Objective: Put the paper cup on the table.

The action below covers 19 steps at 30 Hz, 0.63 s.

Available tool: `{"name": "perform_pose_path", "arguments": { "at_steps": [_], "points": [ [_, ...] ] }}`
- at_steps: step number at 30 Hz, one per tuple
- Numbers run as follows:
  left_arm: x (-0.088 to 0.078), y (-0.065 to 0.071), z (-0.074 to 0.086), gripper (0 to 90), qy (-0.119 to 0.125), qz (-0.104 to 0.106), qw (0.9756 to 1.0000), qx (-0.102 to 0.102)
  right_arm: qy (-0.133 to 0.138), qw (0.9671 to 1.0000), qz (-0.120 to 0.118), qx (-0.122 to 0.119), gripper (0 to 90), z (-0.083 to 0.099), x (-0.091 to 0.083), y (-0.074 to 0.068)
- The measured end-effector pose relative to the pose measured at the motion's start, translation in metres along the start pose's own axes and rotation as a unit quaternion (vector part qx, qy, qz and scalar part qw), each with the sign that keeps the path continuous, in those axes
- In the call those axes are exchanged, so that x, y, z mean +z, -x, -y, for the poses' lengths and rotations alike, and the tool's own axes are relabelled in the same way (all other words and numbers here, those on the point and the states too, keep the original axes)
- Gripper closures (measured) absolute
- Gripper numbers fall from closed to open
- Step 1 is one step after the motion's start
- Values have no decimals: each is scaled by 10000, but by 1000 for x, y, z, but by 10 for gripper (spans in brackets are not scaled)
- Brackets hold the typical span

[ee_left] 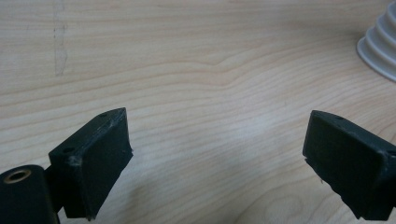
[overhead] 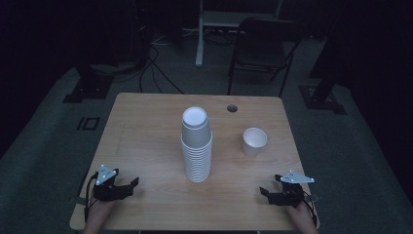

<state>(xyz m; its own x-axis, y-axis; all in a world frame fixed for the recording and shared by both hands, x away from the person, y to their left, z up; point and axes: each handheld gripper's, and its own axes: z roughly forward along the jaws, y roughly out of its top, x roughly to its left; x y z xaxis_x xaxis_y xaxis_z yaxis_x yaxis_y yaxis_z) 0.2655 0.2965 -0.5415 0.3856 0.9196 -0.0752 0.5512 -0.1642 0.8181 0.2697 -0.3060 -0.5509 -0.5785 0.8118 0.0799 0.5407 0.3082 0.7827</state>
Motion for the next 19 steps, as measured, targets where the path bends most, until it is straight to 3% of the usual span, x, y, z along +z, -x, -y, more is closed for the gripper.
{"name": "perform_pose_path", "arguments": {
  "at_steps": [5, 7, 19],
  "points": [
    [0, 1, 2, 82, -82, -17, 9999, 66, -214, 9992, 328, -69, 120, 3, -2, 1],
    [1, 2, 2, 82, -89, -21, 9999, 91, -410, 9985, 353, -123, 119, 3, 1, 1],
    [1, 0, 2, 82, -136, 18, 9999, 6, -427, 9982, 392, -137, 113, 3, 2, 0]
  ]
}}
